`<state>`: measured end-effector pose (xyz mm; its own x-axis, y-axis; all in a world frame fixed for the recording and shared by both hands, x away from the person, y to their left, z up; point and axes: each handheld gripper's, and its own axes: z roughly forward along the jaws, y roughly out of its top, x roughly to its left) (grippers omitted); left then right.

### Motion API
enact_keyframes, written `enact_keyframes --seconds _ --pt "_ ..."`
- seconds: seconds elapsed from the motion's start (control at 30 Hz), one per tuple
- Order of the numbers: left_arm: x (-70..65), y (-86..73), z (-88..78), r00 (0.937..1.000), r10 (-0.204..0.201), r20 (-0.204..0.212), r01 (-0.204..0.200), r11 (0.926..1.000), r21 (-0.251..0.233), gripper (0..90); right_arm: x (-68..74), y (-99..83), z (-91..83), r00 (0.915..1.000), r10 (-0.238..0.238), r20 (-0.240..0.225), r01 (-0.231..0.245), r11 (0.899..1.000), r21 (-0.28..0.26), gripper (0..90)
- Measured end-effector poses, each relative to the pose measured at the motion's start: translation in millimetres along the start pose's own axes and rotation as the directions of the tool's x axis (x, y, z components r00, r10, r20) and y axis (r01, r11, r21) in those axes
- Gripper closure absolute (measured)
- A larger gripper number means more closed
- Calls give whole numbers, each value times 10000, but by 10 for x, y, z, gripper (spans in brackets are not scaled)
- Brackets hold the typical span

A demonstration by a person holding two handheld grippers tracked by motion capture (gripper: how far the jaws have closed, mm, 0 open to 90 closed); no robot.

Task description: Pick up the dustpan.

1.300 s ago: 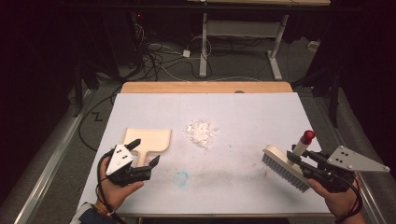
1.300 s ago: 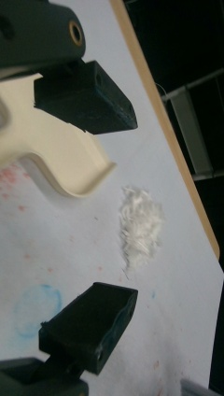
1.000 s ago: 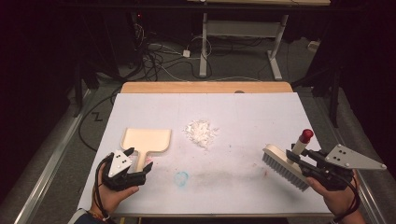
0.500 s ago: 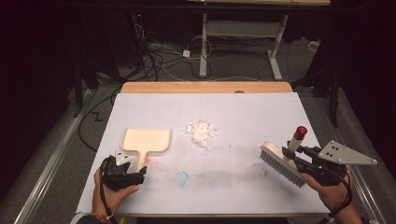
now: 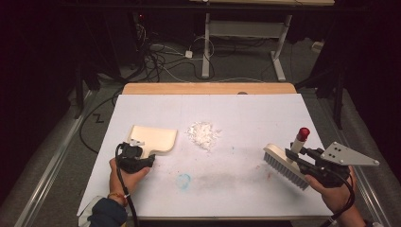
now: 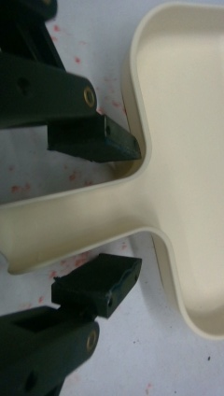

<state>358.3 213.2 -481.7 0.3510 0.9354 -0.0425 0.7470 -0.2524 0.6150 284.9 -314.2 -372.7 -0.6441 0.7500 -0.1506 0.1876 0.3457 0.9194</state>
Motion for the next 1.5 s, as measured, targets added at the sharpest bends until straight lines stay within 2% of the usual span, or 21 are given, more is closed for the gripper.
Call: enact_keyframes --seconds 0.07,0.17,0.23,0.3,0.43,0.63,0.83,1.03,1.13,1.2,1.27,1.3,1.33,1.43,1.47,1.5 --pt "6 64 34 9997 228 -27 -228 9997 125 513 2 -4 9 10000 -16 -21 16 10000 34 705" --pt "10 101 47 9996 292 16 -292 9994 161 616 6 -12 27 9999 2 -113 -1 10000 84 705" --pt "22 147 71 9987 512 70 -513 9985 210 634 14 -15 39 9998 -20 -176 22 9999 142 705" --pt "33 162 74 9985 531 118 -533 9983 236 635 20 -15 45 9998 -36 -175 39 9998 179 705" --pt "75 210 75 9963 846 178 -850 9961 252 637 21 -17 42 9998 -66 -171 69 9998 194 705" --pt "163 187 -233 9916 1264 276 -1270 9917 193 639 17 -37 43 9999 -99 -136 102 9997 229 706" --pt "97 64 -416 9869 1497 595 -1526 9872 473 638 -9 -34 29 10000 13 -40 -12 9999 139 706" --pt "-40 -36 -560 9764 1933 962 -1974 9797 347 638 -46 -60 59 9999 124 -80 -124 9999 47 706" --pt "-127 -102 -558 9653 2258 1310 -2318 9722 327 638 -65 -69 81 9998 166 -106 -166 9998 76 707" --pt "-187 -135 -543 9619 2374 1355 -2445 9689 383 638 -86 -56 101 9998 170 -111 -169 9998 41 706" --pt "-235 -159 -512 9536 2539 1619 -2636 9638 408 638 -98 -46 134 9998 171 -110 -170 9998 69 707" --pt "-235 -159 -512 9536 2539 1619 -2636 9638 408 638 -104 -48 156 9998 119 -134 -117 9999 101 707" --pt "-262 -174 -475 9474 2658 1786 -2774 9598 434 638 -107 -55 172 9998 117 -174 -115 9998 138 707" --pt "-275 -174 -472 9464 2737 1717 -2848 9576 436 638 -115 -72 211 9994 205 -280 -200 9996 193 706" --pt "-279 -172 -484 9419 2838 1795 -2953 9546 402 638 -112 -74 215 9994 200 -292 -194 9996 198 707" --pt "-279 -172 -484 9419 2838 1795 -2953 9546 402 638 -110 -76 216 9994 190 -299 -184 9996 193 707"
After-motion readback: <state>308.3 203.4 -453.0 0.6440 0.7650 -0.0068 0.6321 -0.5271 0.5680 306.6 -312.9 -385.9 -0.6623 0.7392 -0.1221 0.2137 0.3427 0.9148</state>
